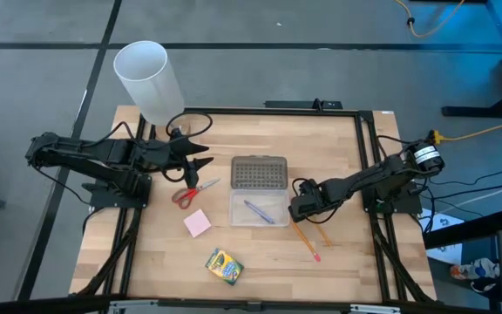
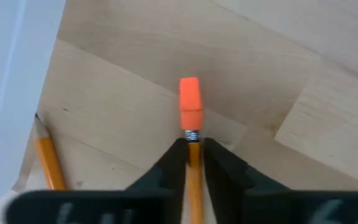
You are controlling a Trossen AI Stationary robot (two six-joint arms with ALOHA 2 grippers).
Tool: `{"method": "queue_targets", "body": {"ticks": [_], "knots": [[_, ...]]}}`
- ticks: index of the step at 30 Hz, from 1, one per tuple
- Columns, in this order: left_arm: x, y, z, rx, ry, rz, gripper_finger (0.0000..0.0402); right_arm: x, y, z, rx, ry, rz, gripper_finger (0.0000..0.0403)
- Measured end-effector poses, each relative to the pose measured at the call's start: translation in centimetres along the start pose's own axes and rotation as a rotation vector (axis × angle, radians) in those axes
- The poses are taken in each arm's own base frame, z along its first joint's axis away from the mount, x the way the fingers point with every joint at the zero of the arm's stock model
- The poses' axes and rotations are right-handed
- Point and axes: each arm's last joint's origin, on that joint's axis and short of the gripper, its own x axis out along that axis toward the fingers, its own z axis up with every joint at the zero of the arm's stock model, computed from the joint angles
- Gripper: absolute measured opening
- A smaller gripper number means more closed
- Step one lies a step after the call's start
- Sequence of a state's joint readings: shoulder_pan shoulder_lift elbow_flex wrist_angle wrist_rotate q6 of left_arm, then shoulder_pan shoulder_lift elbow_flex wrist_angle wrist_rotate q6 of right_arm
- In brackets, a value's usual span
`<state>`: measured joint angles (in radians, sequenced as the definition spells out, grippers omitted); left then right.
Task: Pack school essentials
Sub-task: Put the orange pencil into the transparent supply box
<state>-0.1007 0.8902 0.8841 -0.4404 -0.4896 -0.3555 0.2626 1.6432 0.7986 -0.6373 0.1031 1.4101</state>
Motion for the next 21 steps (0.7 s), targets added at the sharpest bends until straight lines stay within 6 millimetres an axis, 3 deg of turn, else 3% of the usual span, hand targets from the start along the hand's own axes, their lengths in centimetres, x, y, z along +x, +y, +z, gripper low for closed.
{"method": "queue_targets", "body": {"ticks": [3, 11, 17, 21], "knots": [[0.0, 0.0, 0.0, 0.000, 0.000, 0.000, 0.0174, 0.0, 0.0, 0.0, -0.001, 0.002, -0.005, 0.0015], [0.0, 0.0, 0.0, 0.002, 0.000, 0.000, 0.0174, -1.3, -0.3, 0.0, 0.000, 0.028, 0.003, 0.0014], [0.0, 0.0, 0.0, 0.002, 0.000, 0.000, 0.0174, -4.9, 0.2, 0.4, 0.000, 0.035, 0.063, 0.0013], [0.0, 0.0, 0.0, 0.001, 0.000, -0.001, 0.0174, -8.0, 2.1, 1.4, -0.047, -0.011, 0.208, 0.0010]]}}
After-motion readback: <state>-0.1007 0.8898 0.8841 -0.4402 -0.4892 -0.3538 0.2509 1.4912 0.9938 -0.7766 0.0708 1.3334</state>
